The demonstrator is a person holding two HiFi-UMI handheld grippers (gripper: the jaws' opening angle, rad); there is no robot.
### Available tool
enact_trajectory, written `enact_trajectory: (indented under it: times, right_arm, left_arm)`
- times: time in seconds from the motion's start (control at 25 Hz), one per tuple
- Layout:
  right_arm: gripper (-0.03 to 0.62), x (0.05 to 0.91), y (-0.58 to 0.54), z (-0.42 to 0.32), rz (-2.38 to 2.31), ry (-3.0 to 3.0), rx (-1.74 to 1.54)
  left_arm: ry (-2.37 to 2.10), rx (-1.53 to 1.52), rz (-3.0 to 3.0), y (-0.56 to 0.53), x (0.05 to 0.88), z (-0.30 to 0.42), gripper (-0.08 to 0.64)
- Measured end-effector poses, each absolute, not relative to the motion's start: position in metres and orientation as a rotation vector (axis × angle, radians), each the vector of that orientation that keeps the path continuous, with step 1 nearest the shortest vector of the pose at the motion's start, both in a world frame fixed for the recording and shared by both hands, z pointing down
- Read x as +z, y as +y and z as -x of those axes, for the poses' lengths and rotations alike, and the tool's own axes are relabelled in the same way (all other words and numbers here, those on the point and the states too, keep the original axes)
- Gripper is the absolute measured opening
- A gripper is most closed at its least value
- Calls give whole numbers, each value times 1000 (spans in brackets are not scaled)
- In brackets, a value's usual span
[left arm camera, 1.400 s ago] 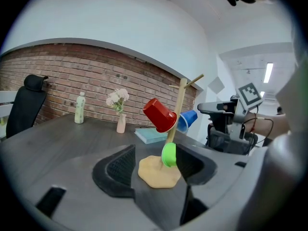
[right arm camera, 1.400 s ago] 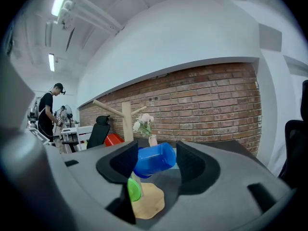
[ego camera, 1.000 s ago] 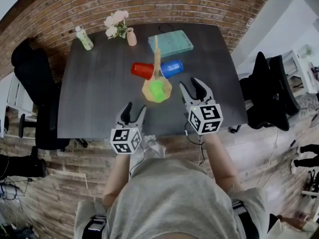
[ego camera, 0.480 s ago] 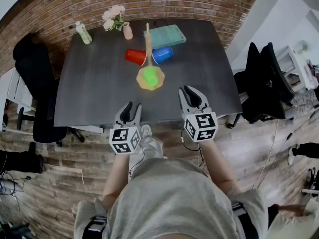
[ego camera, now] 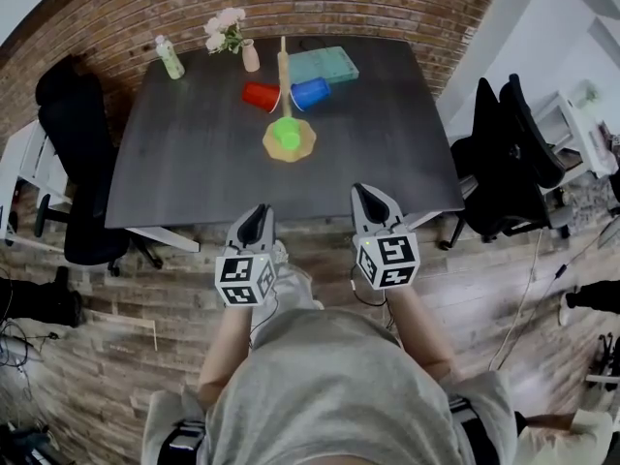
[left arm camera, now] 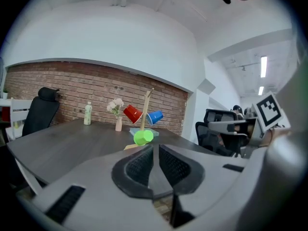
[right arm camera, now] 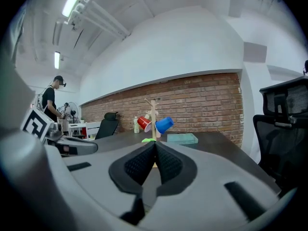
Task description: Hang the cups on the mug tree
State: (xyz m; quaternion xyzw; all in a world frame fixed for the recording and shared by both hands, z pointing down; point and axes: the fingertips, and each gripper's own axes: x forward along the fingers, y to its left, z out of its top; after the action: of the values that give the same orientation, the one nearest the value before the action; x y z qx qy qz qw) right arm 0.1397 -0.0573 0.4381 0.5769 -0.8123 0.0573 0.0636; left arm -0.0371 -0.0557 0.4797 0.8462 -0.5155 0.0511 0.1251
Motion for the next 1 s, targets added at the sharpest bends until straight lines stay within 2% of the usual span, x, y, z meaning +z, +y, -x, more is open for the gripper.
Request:
enact_trajectory:
  times: [1.0]
  right_arm:
    - [0,455,22,-117,-1638,-2500,252]
  left_arm:
    - [-1440,107,-2529,14,456,29,12]
